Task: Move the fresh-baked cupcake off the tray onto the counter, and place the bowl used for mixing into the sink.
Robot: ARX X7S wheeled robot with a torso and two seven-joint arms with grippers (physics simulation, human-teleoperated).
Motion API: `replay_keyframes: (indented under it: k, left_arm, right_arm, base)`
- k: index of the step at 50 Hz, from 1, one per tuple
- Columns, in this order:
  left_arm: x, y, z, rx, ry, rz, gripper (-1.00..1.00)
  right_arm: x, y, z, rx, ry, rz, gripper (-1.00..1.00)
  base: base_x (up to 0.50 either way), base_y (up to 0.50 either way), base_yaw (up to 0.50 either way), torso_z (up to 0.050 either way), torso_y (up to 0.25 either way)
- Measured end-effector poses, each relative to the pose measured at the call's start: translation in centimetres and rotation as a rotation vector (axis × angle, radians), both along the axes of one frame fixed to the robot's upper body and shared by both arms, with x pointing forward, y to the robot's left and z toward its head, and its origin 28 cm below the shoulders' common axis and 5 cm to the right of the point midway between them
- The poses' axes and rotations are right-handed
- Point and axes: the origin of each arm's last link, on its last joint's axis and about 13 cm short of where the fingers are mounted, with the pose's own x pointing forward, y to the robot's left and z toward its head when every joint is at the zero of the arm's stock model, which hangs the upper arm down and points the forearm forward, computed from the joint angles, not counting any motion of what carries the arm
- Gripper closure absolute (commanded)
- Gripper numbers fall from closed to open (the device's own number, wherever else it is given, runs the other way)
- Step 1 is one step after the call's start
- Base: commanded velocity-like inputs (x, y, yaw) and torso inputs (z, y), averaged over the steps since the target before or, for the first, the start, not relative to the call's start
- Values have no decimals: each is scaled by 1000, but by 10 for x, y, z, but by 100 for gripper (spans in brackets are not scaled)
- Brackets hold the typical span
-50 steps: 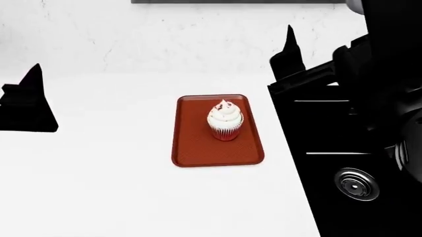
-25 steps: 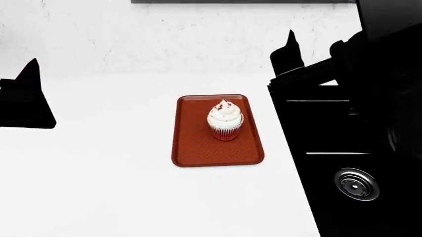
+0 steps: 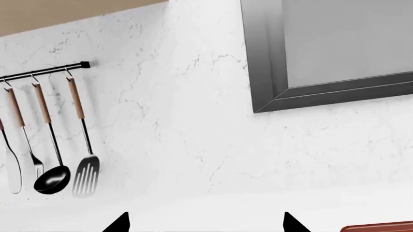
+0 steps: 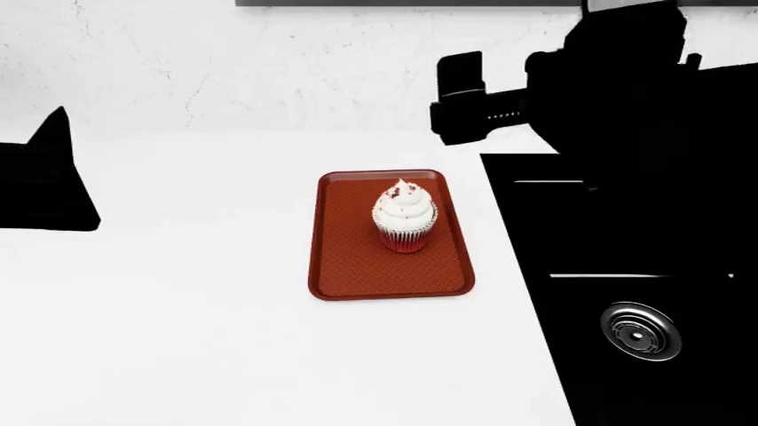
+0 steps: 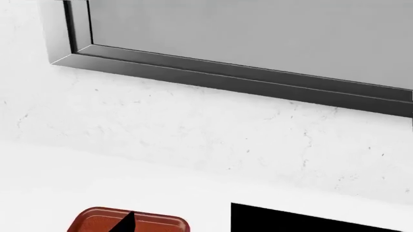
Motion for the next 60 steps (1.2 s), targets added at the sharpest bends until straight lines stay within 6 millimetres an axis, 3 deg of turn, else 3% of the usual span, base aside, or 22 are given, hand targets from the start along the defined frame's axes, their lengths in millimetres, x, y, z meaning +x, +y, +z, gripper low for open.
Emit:
replay_keyframes:
  k: [20,60]
  left_arm:
    - [1,0,-3,-7,5,3,-100]
    - [2,0,-7,-11,12,10,-100]
  right_arm:
    - [25,17,-29,120,105,78,-100]
    - [44,31,-66,90,186,131,-100]
  base:
    - [0,0,0,0,0]
    - [0,0,0,0,0]
